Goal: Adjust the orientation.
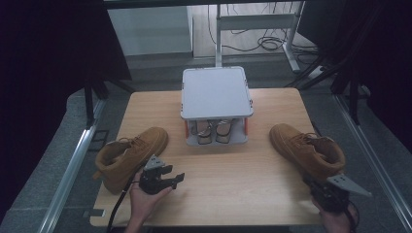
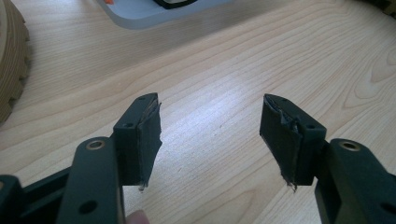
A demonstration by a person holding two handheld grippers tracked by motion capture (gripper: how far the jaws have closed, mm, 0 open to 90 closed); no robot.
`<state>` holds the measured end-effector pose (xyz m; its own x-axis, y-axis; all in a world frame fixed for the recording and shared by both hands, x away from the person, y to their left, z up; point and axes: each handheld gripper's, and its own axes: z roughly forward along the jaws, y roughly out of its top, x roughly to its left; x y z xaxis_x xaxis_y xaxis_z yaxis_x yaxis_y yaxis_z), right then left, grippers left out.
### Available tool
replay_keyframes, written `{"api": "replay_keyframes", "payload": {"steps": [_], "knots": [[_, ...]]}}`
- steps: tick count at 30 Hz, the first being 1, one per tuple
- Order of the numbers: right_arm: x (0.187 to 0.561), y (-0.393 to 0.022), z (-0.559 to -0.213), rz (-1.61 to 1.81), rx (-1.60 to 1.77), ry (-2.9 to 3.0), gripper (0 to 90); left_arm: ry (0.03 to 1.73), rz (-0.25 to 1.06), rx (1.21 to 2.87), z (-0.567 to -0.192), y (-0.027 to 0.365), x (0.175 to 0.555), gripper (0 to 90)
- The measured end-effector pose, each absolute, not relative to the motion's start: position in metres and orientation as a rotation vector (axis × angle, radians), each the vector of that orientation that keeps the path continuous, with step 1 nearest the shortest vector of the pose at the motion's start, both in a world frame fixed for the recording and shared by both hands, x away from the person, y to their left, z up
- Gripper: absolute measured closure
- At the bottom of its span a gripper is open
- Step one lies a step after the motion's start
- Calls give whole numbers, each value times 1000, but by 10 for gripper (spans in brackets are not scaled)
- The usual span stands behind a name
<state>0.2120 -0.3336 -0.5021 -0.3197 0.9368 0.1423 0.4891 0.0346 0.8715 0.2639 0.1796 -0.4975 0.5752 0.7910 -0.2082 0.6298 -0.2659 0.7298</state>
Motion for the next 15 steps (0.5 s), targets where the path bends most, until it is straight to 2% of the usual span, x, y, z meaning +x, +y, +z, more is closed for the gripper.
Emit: {"api": "replay_keyframes", "payload": {"steps": [11, 15], "knots": [[218, -292, -506, 1280, 1346, 1969, 865, 1137, 245, 1990, -495, 183, 261, 409], [220, -283, -509, 1291, 1326, 1999, 837, 1136, 290, 1977, -490, 188, 256, 436]]}}
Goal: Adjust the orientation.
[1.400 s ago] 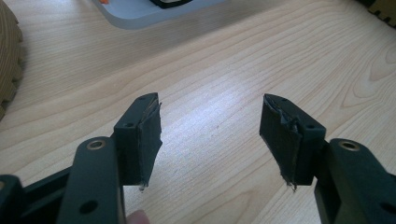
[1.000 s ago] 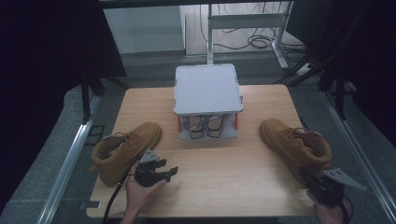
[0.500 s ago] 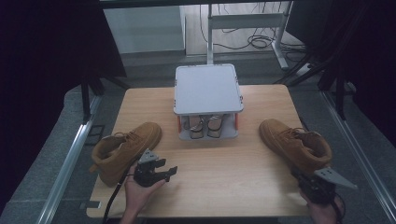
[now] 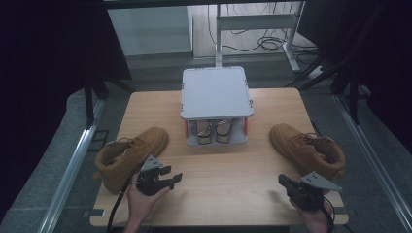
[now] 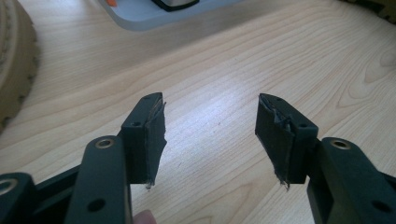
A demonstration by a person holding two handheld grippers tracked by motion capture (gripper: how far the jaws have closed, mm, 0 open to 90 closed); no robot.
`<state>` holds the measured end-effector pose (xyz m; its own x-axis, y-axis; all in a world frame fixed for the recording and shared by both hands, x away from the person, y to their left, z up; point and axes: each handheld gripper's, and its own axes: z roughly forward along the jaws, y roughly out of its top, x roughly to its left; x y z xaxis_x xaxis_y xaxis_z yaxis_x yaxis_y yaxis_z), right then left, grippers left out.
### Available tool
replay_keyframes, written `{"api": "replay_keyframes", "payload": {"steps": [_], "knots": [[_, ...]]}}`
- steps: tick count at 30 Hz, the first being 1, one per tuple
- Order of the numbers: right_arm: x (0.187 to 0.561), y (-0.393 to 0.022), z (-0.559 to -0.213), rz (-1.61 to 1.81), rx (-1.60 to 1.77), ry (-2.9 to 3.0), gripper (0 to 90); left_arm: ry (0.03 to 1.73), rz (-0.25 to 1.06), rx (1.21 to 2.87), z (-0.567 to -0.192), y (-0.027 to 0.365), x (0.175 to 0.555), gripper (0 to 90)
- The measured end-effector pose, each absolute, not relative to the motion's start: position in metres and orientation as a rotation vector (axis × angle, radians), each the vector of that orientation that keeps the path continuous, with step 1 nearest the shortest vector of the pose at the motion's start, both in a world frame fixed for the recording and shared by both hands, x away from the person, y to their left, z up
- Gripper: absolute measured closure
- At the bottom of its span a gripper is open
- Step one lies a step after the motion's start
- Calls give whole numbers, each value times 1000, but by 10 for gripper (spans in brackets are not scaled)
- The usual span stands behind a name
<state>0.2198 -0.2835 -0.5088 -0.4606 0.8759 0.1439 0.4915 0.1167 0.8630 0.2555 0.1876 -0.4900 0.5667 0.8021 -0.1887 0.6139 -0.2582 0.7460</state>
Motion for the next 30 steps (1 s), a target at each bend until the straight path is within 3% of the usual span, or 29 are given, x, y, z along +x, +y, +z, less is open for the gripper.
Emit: {"api": "replay_keyframes", "payload": {"steps": [20, 30], "knots": [[220, -291, -511, 1329, 1332, 1999, 603, 1166, 514, 1839, -394, 261, 227, 417], [222, -295, -515, 1332, 1396, 1960, 566, 1305, 567, 1758, -388, 319, 242, 406]]}}
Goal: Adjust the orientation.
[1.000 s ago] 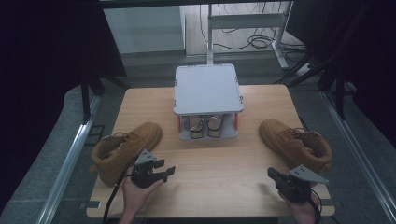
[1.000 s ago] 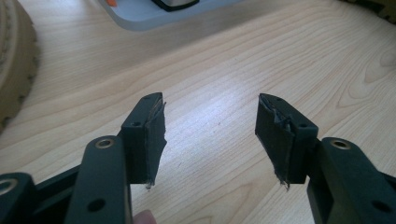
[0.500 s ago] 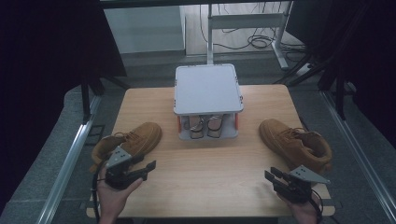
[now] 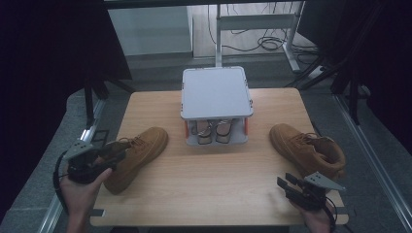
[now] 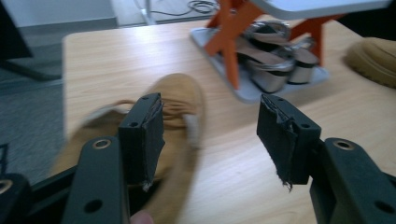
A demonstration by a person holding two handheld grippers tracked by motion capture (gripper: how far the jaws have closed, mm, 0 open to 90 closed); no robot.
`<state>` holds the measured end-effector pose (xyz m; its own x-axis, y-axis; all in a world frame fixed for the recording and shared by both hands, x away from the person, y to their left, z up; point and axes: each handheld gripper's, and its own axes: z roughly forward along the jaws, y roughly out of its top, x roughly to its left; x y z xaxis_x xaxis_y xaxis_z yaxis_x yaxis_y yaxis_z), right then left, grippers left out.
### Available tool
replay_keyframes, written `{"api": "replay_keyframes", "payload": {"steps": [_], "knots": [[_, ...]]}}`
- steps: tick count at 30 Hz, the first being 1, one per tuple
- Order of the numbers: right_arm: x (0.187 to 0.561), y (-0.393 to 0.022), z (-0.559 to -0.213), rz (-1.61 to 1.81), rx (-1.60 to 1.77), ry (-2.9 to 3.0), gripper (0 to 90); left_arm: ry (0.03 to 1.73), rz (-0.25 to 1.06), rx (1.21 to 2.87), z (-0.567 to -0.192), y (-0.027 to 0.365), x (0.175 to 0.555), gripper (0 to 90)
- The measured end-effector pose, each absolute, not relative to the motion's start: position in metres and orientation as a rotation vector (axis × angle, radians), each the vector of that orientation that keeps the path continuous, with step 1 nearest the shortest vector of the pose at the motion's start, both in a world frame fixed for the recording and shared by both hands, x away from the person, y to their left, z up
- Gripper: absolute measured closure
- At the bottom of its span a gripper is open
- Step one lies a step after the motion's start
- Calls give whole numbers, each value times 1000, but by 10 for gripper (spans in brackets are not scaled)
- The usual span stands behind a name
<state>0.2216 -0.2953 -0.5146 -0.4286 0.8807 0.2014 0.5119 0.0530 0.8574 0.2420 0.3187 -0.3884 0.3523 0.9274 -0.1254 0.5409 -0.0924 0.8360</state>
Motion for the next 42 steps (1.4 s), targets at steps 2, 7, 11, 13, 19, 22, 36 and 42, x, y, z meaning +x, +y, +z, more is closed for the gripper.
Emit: {"api": "replay_keyframes", "payload": {"steps": [2, 7, 11, 13, 19, 22, 36, 42], "knots": [[221, -297, -514, 1340, 1407, 1948, 562, 1344, 572, 1738, -389, 331, 246, 404], [222, -300, -515, 1353, 1428, 1927, 557, 1414, 559, 1752, -397, 352, 260, 403], [222, -297, -516, 1346, 1426, 1930, 556, 1437, 538, 1782, -407, 362, 271, 405], [221, -296, -516, 1342, 1415, 1927, 556, 1445, 511, 1788, -412, 368, 278, 408], [222, -296, -517, 1338, 1425, 1924, 556, 1446, 458, 1829, -424, 374, 293, 409], [222, -296, -518, 1337, 1427, 1925, 556, 1422, 433, 1856, -427, 375, 299, 413], [219, -288, -506, 1311, 1389, 1935, 548, 1420, 387, 1970, -431, 367, 314, 525], [218, -276, -495, 1309, 1318, 1972, 542, 1422, 321, 2013, -430, 365, 320, 591]]}}
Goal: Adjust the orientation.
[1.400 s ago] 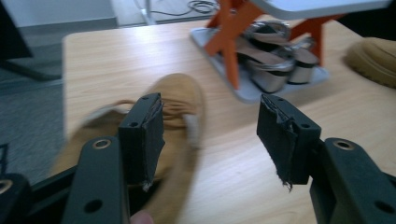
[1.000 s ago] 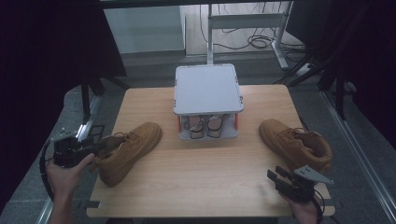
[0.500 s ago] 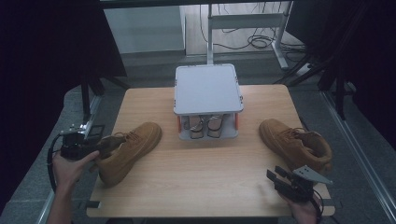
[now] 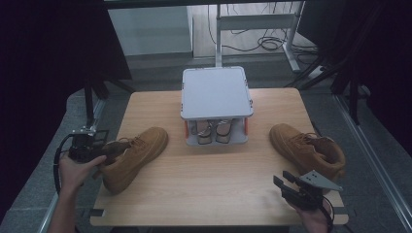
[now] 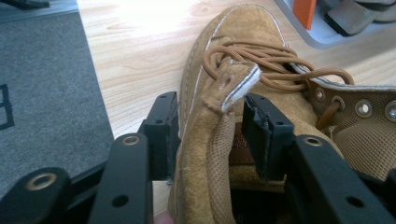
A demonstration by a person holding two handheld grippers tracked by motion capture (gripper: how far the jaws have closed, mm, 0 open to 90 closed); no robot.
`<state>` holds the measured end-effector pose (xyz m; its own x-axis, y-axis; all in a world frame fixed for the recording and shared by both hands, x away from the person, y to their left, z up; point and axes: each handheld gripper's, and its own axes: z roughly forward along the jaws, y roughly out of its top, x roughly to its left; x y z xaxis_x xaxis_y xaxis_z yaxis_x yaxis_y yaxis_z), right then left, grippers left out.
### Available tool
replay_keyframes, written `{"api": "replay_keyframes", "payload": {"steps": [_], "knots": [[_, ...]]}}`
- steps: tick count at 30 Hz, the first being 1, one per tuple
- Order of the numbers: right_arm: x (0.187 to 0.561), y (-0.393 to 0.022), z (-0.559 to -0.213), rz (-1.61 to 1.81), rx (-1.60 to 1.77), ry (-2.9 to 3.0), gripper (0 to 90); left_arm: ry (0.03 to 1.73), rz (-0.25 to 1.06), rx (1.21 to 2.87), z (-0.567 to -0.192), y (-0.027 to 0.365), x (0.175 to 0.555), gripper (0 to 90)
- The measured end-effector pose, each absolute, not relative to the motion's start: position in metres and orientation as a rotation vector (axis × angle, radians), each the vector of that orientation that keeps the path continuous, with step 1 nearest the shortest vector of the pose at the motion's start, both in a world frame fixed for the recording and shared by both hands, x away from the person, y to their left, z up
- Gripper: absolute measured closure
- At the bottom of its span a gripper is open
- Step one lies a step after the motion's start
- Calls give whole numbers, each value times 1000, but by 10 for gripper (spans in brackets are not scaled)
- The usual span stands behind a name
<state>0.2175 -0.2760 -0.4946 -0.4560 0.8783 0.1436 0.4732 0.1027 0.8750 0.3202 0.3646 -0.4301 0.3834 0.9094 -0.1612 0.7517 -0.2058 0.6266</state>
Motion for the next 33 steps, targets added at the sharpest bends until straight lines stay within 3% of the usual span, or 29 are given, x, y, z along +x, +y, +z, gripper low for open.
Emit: {"api": "replay_keyframes", "payload": {"steps": [5, 9, 14, 19, 24, 33], "knots": [[221, -270, -485, 1323, 1292, 1980, 541, 1471, 309, 2004, -429, 366, 323, 688], [222, -275, -456, 1333, 1245, 1955, 541, 1480, 324, 2012, -429, 363, 322, 721], [230, -308, -406, 1356, 1215, 1896, 536, 1489, 326, 1993, -429, 363, 322, 734], [255, -357, -380, 1267, 1317, 1810, 534, 1491, 329, 1981, -430, 364, 321, 739], [284, -390, -378, 1174, 1392, 1823, 521, 1490, 326, 1977, -430, 364, 321, 740], [313, -416, -406, 1125, 1496, 1922, 503, 1487, 320, 1971, -430, 365, 321, 739]]}}
